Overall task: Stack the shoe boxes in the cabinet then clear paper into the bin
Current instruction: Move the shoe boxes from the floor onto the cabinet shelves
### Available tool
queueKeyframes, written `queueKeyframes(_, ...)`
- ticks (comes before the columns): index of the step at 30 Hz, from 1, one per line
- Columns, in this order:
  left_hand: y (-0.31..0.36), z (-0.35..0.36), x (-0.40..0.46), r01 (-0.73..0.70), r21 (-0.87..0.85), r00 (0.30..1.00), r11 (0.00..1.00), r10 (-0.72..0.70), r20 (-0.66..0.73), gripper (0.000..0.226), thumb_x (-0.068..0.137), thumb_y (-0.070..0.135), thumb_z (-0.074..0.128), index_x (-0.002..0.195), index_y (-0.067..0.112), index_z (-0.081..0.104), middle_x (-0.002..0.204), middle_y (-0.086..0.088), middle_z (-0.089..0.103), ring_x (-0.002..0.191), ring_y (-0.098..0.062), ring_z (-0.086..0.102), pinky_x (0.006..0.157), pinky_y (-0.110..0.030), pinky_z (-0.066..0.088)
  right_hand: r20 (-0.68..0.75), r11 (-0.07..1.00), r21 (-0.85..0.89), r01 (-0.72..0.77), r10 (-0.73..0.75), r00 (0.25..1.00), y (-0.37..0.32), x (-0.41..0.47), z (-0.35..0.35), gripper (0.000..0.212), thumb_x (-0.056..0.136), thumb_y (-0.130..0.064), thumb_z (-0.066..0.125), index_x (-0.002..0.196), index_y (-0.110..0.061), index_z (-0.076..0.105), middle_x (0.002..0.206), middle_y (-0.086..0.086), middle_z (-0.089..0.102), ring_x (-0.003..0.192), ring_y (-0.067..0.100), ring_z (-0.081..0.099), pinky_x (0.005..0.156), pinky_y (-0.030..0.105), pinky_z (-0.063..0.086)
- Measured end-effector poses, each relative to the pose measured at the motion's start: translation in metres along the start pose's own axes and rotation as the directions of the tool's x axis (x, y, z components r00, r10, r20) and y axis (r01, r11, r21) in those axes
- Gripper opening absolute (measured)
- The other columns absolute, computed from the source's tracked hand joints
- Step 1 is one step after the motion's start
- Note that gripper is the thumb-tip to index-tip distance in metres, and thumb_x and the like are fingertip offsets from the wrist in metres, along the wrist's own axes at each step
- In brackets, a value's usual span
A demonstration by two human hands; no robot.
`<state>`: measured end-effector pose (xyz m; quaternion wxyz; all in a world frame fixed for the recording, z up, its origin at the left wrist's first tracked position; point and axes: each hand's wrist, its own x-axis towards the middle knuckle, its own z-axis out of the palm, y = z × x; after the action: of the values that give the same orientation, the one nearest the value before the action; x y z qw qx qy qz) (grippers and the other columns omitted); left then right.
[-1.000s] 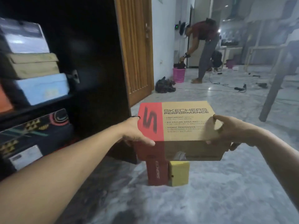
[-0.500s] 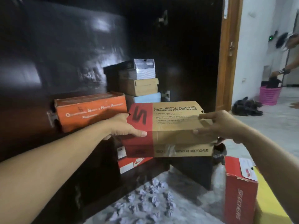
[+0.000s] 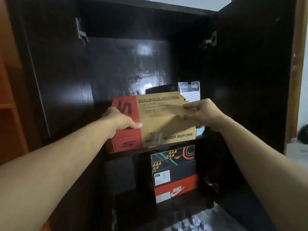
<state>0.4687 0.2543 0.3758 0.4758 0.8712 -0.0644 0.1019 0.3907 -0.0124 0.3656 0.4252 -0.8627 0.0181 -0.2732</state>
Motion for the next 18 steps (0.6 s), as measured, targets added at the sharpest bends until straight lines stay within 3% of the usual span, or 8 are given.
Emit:
queueKeyframes(4, -0.003, -0.003, 0.031, 0.011, -0.044, 0.971, 0.999, -0.021, -0.236, 0.108, 0.022, 0.044, 0.095, 0.119, 0.013, 0.062, 0.114, -0.006, 0.067, 0.104, -0.026, 0.064, 0.09, -0.04, 0.054, -0.041, 0.997, 0.079, 0.012, -0.009, 0.999, -0.006, 0.046, 0.032, 0.047, 0.075, -0.027, 0.083, 0.118, -0.015, 0.069, 0.115, 0.001, 0.063, 0.084, 0.017, 0.062, 0.071, 0.041, 0.06)
queueKeyframes(8, -0.003, -0.004, 0.062, -0.018, -0.003, 0.937, 1.0, 0.015, -0.349, 0.101, 0.027, 0.052, 0.091, 0.117, 0.013, 0.064, 0.116, -0.006, 0.066, 0.11, -0.026, 0.061, 0.094, -0.039, 0.052, -0.103, 0.991, 0.123, 0.058, -0.046, 0.994, 0.002, 0.091, 0.061, 0.041, 0.075, -0.018, 0.083, 0.114, -0.011, 0.071, 0.131, 0.007, 0.06, 0.109, 0.026, 0.062, 0.095, 0.041, 0.053)
queueKeyframes(13, 0.0, -0.003, 0.098, -0.063, 0.02, 0.889, 0.998, 0.065, -0.453, 0.083, 0.058, 0.028, 0.092, 0.129, 0.007, 0.055, 0.131, -0.012, 0.058, 0.122, -0.03, 0.053, 0.103, -0.035, 0.045, -0.186, 0.994, 0.058, 0.094, -0.082, 0.979, 0.01, 0.14, 0.082, 0.036, 0.079, -0.015, 0.079, 0.115, -0.013, 0.072, 0.114, 0.005, 0.07, 0.104, 0.019, 0.065, 0.097, 0.033, 0.052)
queueKeyframes(18, -0.012, 0.006, 0.133, -0.046, 0.039, 0.892, 0.998, 0.059, -0.447, 0.077, 0.069, 0.013, 0.086, 0.137, 0.011, 0.051, 0.138, -0.011, 0.054, 0.127, -0.028, 0.051, 0.105, -0.031, 0.039, -0.186, 0.994, -0.03, 0.101, -0.105, 0.977, 0.018, 0.181, 0.097, 0.034, 0.079, -0.019, 0.078, 0.113, -0.016, 0.073, 0.112, 0.007, 0.072, 0.104, 0.019, 0.065, 0.098, 0.028, 0.049)
